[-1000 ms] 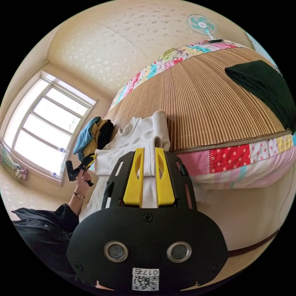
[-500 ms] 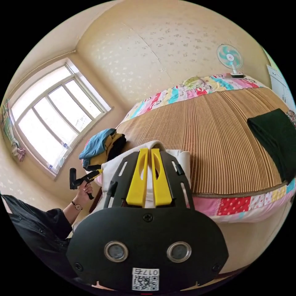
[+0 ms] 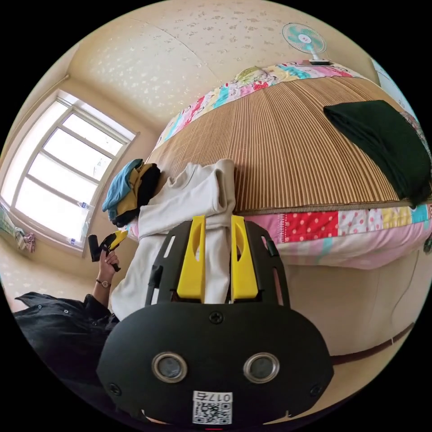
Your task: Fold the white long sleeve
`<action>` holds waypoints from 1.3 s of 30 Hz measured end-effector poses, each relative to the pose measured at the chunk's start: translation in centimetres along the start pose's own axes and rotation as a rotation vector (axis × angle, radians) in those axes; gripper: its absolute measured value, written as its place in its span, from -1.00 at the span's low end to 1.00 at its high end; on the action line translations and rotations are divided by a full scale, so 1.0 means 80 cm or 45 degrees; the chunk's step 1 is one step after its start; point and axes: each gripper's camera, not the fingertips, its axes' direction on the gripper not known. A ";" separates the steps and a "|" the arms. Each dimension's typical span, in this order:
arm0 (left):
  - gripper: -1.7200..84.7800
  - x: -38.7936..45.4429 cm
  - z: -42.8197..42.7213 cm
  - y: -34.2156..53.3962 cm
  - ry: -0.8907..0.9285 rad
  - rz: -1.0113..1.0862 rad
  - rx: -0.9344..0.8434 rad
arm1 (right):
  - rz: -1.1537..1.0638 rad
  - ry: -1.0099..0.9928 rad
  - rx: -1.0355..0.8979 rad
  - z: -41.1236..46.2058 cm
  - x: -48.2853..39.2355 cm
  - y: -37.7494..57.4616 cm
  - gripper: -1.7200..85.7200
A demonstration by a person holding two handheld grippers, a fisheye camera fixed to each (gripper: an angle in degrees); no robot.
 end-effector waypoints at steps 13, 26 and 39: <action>-0.62 0.016 -0.055 0.121 0.558 0.111 -0.778 | 0.102 -0.739 -0.258 -0.022 0.137 0.203 -0.66; -0.83 0.001 -0.074 0.049 0.426 -0.024 -0.304 | 0.017 -0.831 0.133 -0.017 0.119 0.117 -0.88; -0.53 -0.018 -0.117 0.140 0.692 0.049 -0.338 | 0.153 -0.796 0.211 -0.036 0.181 0.181 -0.60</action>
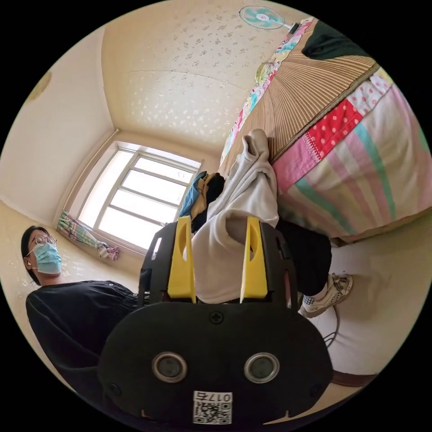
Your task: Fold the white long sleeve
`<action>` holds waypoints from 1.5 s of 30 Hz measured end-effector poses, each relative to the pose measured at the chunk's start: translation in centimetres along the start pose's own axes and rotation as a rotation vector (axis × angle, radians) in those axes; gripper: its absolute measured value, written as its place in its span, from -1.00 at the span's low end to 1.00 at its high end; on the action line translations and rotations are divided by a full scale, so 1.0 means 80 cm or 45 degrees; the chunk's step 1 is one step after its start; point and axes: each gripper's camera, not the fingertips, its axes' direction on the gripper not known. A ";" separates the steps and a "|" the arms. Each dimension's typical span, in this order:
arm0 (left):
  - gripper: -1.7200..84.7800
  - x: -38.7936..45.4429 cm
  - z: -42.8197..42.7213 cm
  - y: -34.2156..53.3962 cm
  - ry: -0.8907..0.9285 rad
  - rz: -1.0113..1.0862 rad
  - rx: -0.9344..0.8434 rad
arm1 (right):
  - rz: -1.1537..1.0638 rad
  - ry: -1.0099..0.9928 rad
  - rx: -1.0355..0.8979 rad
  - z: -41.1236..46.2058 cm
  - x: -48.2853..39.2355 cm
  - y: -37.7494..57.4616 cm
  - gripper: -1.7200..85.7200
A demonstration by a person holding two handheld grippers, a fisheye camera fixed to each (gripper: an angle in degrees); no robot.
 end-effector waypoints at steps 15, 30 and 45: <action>-0.71 0.085 0.079 0.040 -0.125 0.404 -0.430 | 0.081 -0.372 -0.035 -0.050 0.104 0.114 -0.58; -0.81 0.121 -0.030 0.001 0.264 0.270 0.323 | -0.430 -0.678 0.004 -0.084 -0.051 0.067 -0.90; -0.85 0.126 -0.053 -0.039 0.469 0.242 0.142 | -0.287 -0.553 0.231 -0.038 -0.098 0.032 -0.92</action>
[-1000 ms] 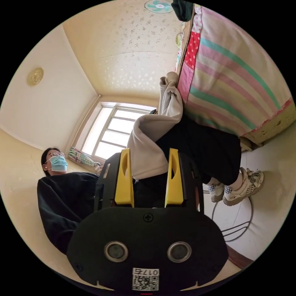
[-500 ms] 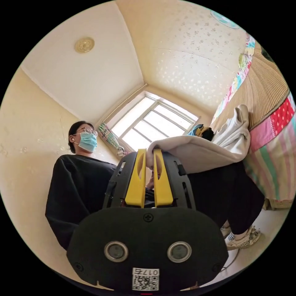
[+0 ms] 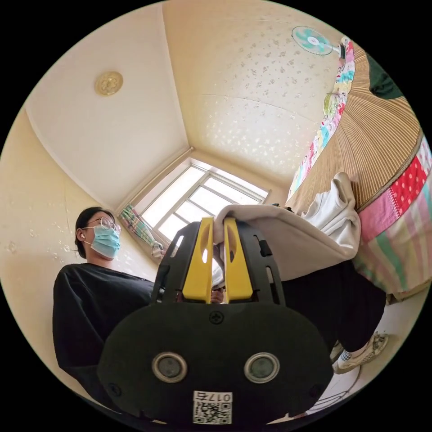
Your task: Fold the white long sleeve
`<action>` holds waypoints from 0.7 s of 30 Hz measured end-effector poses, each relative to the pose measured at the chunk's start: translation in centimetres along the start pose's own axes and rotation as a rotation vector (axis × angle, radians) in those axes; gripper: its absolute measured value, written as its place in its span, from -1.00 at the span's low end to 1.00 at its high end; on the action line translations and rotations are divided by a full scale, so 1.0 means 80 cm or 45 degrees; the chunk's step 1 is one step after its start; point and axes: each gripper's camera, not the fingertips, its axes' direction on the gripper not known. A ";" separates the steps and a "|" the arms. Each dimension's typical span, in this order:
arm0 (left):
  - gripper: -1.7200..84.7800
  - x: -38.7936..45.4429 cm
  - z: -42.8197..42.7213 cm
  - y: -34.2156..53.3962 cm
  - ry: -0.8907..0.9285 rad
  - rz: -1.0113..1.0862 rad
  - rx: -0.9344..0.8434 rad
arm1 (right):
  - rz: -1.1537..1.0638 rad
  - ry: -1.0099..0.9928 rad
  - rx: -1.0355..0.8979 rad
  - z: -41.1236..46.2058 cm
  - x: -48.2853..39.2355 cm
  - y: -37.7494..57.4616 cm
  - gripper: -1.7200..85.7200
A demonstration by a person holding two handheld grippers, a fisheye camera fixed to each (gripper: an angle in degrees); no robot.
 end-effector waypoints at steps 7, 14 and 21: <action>-0.85 -0.052 -0.027 -0.030 0.119 -0.358 0.319 | -0.005 0.119 -0.066 0.034 -0.014 -0.020 -0.92; -0.85 -0.096 -0.024 -0.122 -0.098 -0.544 0.548 | 0.123 0.528 -0.183 0.117 0.034 -0.127 -0.88; -0.56 -0.124 -0.017 -0.302 -0.554 -0.255 0.682 | 0.095 0.586 -0.065 0.216 0.126 -0.249 -0.66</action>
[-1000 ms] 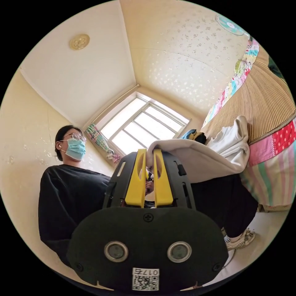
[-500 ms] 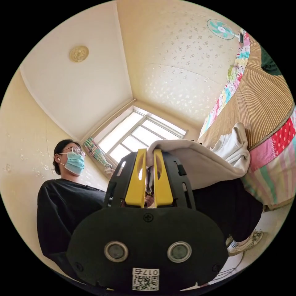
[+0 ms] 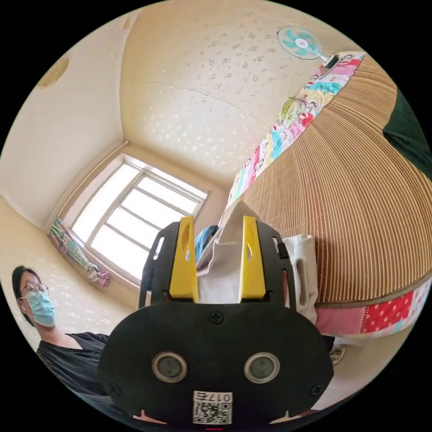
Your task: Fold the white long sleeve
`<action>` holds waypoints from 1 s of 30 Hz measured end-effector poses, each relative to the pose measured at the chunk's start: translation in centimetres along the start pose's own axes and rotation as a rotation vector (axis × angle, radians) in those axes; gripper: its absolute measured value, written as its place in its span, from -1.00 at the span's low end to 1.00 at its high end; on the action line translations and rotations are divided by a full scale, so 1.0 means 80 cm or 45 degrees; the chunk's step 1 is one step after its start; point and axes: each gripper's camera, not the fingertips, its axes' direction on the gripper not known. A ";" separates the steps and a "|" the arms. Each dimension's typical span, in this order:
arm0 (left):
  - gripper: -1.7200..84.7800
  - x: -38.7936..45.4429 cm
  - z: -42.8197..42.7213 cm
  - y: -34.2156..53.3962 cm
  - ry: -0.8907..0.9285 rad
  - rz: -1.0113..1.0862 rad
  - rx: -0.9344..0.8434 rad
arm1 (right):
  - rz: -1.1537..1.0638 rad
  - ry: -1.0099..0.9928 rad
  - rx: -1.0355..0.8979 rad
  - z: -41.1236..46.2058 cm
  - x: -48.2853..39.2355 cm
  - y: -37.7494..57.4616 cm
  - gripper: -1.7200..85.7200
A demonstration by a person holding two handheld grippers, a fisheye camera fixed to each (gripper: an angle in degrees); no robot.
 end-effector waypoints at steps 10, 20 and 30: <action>-0.48 -0.061 -0.041 0.114 -0.429 0.089 -0.108 | 0.259 0.357 -0.064 -0.009 0.070 0.118 -0.58; -0.85 -0.117 -0.013 0.130 -0.063 0.016 -0.304 | -0.001 0.355 -0.328 0.022 0.071 0.125 -0.85; -0.69 -0.143 -0.030 0.101 -0.127 -0.037 -0.482 | 0.244 0.286 -0.137 -0.048 0.126 0.184 -0.83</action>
